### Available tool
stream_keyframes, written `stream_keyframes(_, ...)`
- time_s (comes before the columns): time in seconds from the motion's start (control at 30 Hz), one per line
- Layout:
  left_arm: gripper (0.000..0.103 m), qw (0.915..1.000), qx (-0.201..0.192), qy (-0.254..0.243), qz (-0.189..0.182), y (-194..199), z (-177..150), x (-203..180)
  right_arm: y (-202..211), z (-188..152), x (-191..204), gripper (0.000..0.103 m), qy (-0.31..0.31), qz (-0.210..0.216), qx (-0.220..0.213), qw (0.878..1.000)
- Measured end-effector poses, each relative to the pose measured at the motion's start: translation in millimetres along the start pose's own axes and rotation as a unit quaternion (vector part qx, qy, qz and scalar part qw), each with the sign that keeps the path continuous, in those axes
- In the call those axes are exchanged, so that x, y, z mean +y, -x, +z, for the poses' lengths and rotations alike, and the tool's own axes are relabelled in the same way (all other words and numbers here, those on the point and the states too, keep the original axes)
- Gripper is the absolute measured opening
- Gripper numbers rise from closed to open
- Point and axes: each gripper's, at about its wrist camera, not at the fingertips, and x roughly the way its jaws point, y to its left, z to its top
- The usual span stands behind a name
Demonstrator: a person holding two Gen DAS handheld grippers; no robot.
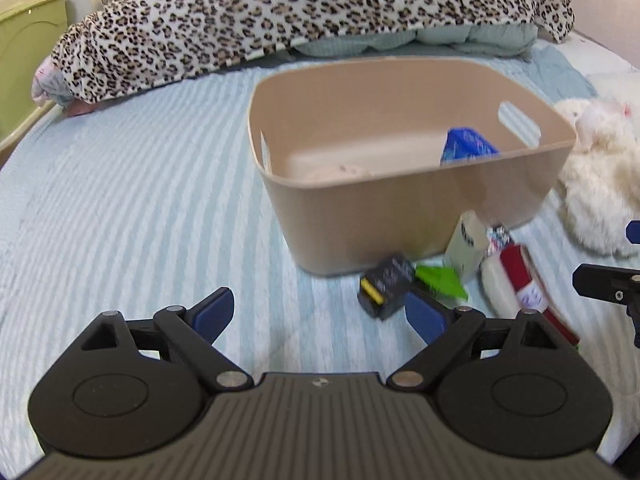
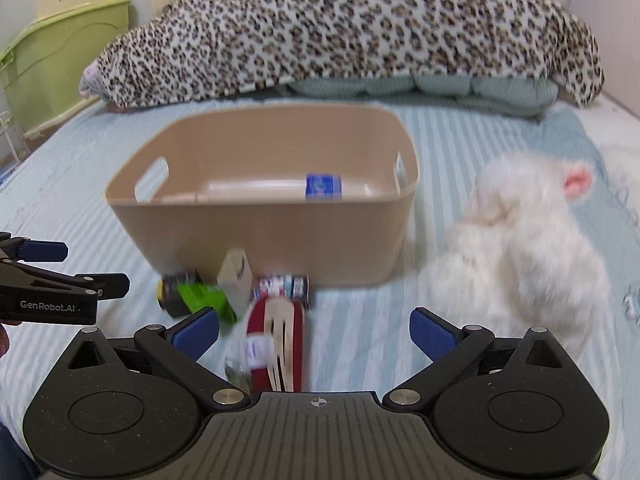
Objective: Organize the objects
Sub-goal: 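Grasp the black battery with the left tool while the right tool grasps the red toothbrush case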
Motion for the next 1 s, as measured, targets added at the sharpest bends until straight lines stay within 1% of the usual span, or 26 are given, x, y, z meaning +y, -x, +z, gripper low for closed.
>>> stream_keyframes(0.13,0.093,0.9999,0.007,-0.007,-0.006,-15.4,-11.5,-0.2,-14.8,-14.1,-0.5,0.103,-0.007,0.007,0.021,1.0)
stream_keyframes(0.33,0.093,0.9992,0.024,-0.012,-0.031,-41.2,-15.8,-0.2,-35.3,-23.4,-3.2,0.103,-0.026,0.022,0.04,0.999)
stream_keyframes(0.57,0.093,0.9979,0.017,-0.043,-0.045,-63.4,-15.7,-8.2,-59.0,-24.2,-4.3,0.102,-0.045,0.043,0.049,0.997)
stream_keyframes(0.63,0.091,0.9975,0.014,-0.044,-0.054,-68.1,-13.9,-9.0,-66.6,-23.7,-3.9,0.095,-0.048,0.047,0.053,0.996)
stream_keyframes(0.67,0.09,0.9972,0.011,-0.045,-0.059,-69.7,-12.9,-9.7,-69.6,-23.3,-4.2,0.089,-0.05,0.049,0.054,0.996)
stream_keyframes(0.73,0.078,0.9962,0.003,-0.051,-0.071,-71.6,-10.6,-12.4,-75.2,-23.2,-5.2,0.084,-0.057,0.054,0.057,0.995)
stream_keyframes(0.77,0.075,0.9954,0.006,-0.052,-0.08,-72.8,-9.3,-13.8,-75.2,-23.4,-5.4,0.082,-0.06,0.057,0.056,0.995)
stream_keyframes(0.83,0.057,0.9937,0.009,-0.047,-0.102,-74.0,-8.5,-15.7,-72.2,-24.1,-5.6,0.075,-0.06,0.061,0.051,0.995)
stream_keyframes(0.87,0.053,0.9931,0.009,-0.045,-0.108,-73.7,-8.6,-16.5,-70.0,-24.1,-5.1,0.069,-0.059,0.065,0.049,0.995)
stream_keyframes(0.9,0.043,0.9926,0.008,-0.045,-0.113,-72.8,-9.1,-17.8,-67.6,-23.9,-5.0,0.062,-0.058,0.069,0.048,0.995)
stream_keyframes(0.93,0.041,0.9923,0.008,-0.048,-0.114,-72.7,-8.9,-18.8,-65.0,-24.0,-4.4,0.059,-0.056,0.072,0.047,0.995)
stream_keyframes(1.0,0.038,0.9927,0.008,-0.056,-0.107,-70.2,-10.3,-21.9,-59.5,-23.8,-2.4,0.042,-0.05,0.081,0.049,0.994)
